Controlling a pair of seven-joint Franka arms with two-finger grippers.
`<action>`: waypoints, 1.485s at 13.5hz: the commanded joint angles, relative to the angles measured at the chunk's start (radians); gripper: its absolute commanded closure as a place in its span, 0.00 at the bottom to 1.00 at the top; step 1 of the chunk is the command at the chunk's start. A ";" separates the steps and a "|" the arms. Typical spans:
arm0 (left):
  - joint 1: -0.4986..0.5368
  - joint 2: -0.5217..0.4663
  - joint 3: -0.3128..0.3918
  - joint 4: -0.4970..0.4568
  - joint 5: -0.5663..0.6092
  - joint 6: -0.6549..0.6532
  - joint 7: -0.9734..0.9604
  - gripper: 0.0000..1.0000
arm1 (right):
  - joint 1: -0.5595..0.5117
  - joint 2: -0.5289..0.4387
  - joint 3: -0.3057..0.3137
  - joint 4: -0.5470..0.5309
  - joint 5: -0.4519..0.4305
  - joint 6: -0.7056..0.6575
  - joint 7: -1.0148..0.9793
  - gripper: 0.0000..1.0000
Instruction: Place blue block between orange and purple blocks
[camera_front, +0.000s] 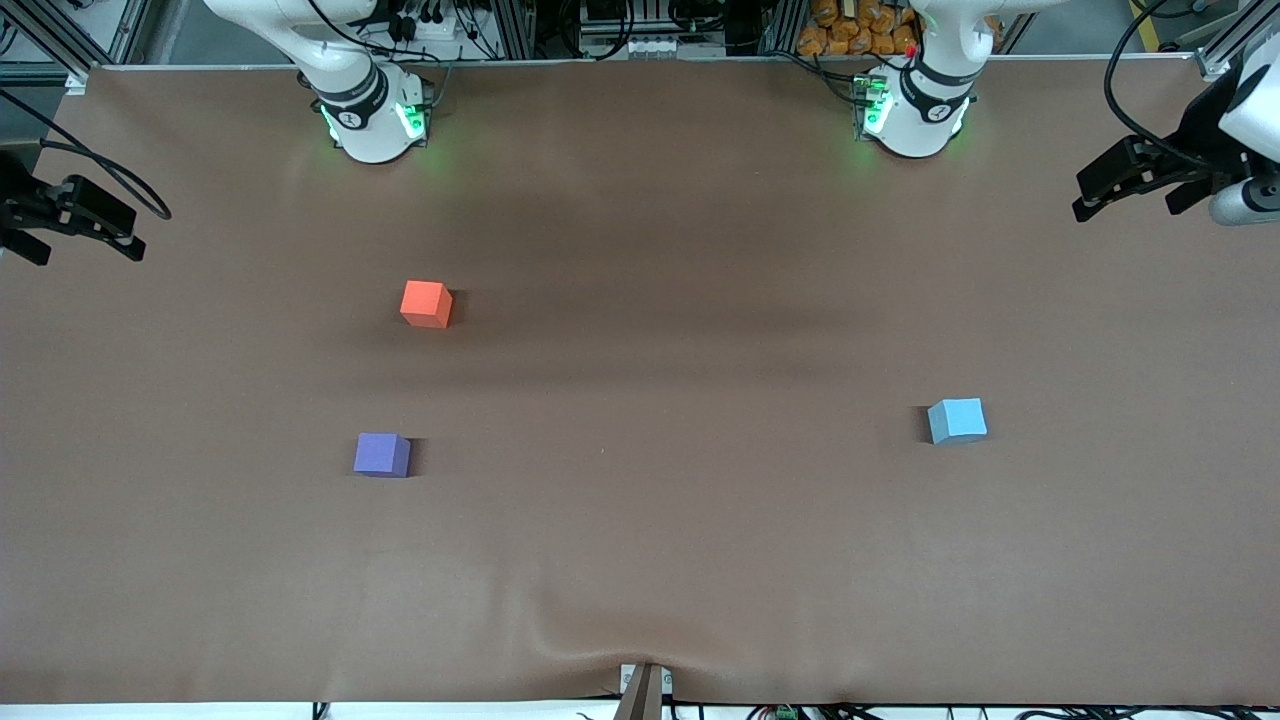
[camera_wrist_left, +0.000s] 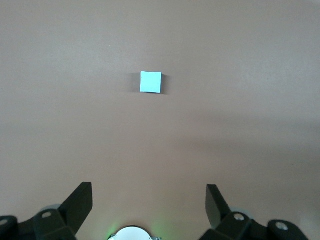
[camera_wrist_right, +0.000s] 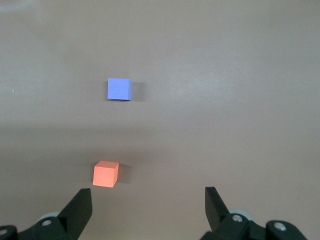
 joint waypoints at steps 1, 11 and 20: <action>-0.003 -0.011 0.007 0.010 0.018 -0.046 -0.007 0.00 | -0.010 0.008 0.002 0.019 0.011 -0.015 -0.013 0.00; 0.005 -0.013 0.011 0.010 0.059 -0.051 0.016 0.00 | -0.010 0.008 0.002 0.019 0.012 -0.015 -0.013 0.00; 0.013 -0.010 0.012 0.009 0.059 -0.051 0.015 0.00 | -0.010 0.008 0.002 0.019 0.012 -0.015 -0.013 0.00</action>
